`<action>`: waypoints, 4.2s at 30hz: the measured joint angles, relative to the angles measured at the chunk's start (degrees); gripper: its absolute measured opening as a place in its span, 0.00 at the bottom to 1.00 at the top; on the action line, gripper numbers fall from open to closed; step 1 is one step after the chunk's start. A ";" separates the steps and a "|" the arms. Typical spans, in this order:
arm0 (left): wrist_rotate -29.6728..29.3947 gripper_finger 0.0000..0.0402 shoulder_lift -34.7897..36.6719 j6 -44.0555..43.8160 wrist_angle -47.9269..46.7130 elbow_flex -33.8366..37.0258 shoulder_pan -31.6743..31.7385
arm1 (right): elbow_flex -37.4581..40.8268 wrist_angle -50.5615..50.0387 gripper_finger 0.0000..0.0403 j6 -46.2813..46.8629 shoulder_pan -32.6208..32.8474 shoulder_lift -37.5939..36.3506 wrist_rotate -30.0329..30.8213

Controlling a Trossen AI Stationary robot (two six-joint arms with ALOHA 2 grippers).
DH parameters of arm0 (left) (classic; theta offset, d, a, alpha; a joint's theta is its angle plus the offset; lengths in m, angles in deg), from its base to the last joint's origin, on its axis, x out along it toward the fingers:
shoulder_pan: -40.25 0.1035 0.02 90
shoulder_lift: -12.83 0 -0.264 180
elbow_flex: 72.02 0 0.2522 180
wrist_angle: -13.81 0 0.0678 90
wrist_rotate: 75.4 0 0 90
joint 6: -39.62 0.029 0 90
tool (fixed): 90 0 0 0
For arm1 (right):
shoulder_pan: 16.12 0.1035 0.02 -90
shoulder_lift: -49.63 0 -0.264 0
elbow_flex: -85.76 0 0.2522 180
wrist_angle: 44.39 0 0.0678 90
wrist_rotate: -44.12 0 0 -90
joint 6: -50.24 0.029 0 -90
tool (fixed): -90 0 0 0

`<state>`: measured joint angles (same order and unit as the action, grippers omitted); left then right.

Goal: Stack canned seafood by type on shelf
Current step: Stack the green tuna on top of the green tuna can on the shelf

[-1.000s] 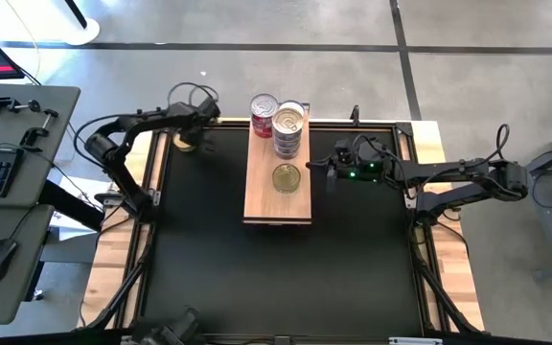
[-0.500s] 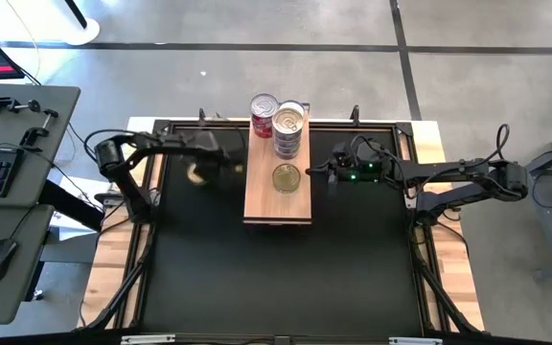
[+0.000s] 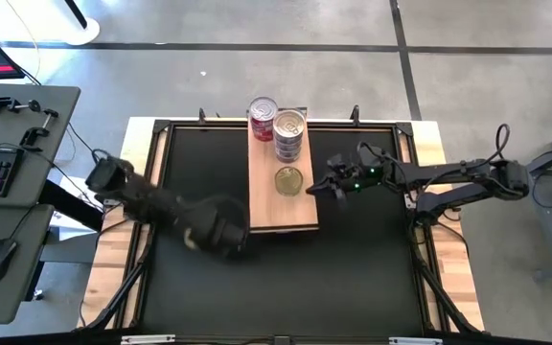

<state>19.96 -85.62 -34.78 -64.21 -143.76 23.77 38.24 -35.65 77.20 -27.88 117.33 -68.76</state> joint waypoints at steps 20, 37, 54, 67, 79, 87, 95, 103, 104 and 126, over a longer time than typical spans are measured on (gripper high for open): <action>-14.35 0.00 0.17 -20.16 20.93 -0.20 -37.39 | -3.34 0.04 0.00 17.65 25.18 0.04 25.71; -23.76 0.00 -0.41 11.57 50.59 0.04 -19.65 | -7.58 -29.60 0.00 35.22 47.56 0.61 48.31; -25.03 0.00 -0.20 18.03 57.93 -2.19 -24.85 | -7.54 -25.96 0.00 45.23 42.72 10.78 63.06; -23.84 0.00 -0.13 11.49 32.88 -10.64 -34.22 | -7.54 -21.02 0.00 38.16 41.06 13.31 55.62; -26.30 0.00 -0.08 -1.16 10.86 -7.06 -44.25 | -7.52 -22.47 0.00 37.07 47.60 13.24 54.58; -23.10 0.00 -0.15 15.20 29.07 0.64 -40.51 | -7.52 -23.97 0.00 39.50 51.23 13.24 55.95; -27.33 0.00 -0.15 23.93 29.02 0.94 -31.94 | -7.52 -23.98 0.00 40.26 53.10 13.22 57.35; -28.13 0.00 -1.59 38.81 45.60 0.91 -23.53 | -7.52 -23.97 0.00 40.72 54.36 13.22 57.32; -28.13 0.00 -2.50 39.85 48.05 0.91 -22.65 | -7.52 -23.95 0.00 40.72 54.59 13.22 57.32; -20.64 0.00 -22.98 67.64 57.07 -23.13 -11.48 | -7.48 -19.81 0.00 39.85 56.81 13.20 55.16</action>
<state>-0.67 -108.60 32.85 -7.15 -166.89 12.29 30.76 -55.46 117.05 28.92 130.53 -13.60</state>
